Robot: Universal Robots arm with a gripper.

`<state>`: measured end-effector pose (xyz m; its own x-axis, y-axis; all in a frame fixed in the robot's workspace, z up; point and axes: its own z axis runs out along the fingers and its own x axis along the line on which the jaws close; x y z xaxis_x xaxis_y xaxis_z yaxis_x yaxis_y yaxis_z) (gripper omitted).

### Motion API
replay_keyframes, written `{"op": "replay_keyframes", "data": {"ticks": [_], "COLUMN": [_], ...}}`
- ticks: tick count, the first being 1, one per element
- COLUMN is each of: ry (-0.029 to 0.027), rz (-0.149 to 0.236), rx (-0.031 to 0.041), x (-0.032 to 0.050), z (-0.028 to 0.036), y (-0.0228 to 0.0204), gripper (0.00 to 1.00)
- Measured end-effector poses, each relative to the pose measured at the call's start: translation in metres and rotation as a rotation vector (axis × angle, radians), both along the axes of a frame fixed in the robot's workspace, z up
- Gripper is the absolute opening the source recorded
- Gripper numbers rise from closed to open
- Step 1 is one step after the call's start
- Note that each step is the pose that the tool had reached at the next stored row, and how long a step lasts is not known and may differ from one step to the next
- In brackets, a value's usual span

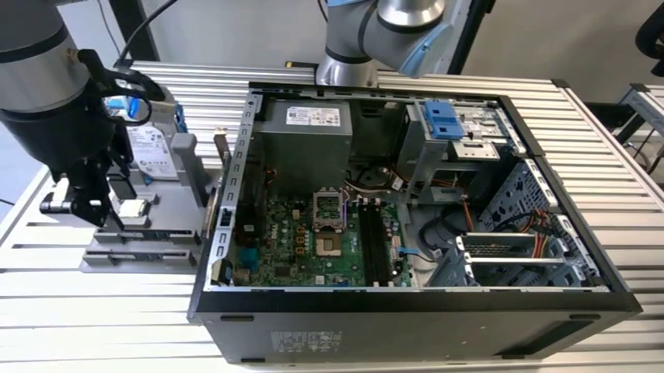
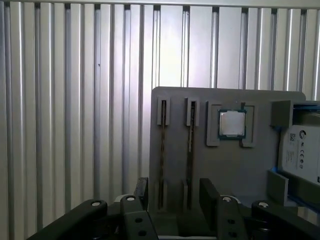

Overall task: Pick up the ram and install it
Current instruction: 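Pick up the ram and move it above insertion slot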

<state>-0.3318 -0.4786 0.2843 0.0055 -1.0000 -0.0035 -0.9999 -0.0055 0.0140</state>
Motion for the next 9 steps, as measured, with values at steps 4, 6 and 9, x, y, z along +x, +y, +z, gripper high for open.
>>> {"op": "replay_keyframes", "data": {"ticks": [4,6,9], "ry": [0.0000,-0.0001,-0.0001], "rz": [0.000,0.000,0.000], "rx": [-0.0001,-0.0001,0.0000], "x": [-0.0008,-0.0013,-0.0015], "z": [-0.0033,-0.0060,-0.0108], "y": [-0.0002,-0.0008,-0.0024], "gripper": [1.00,1.00,1.00]}}
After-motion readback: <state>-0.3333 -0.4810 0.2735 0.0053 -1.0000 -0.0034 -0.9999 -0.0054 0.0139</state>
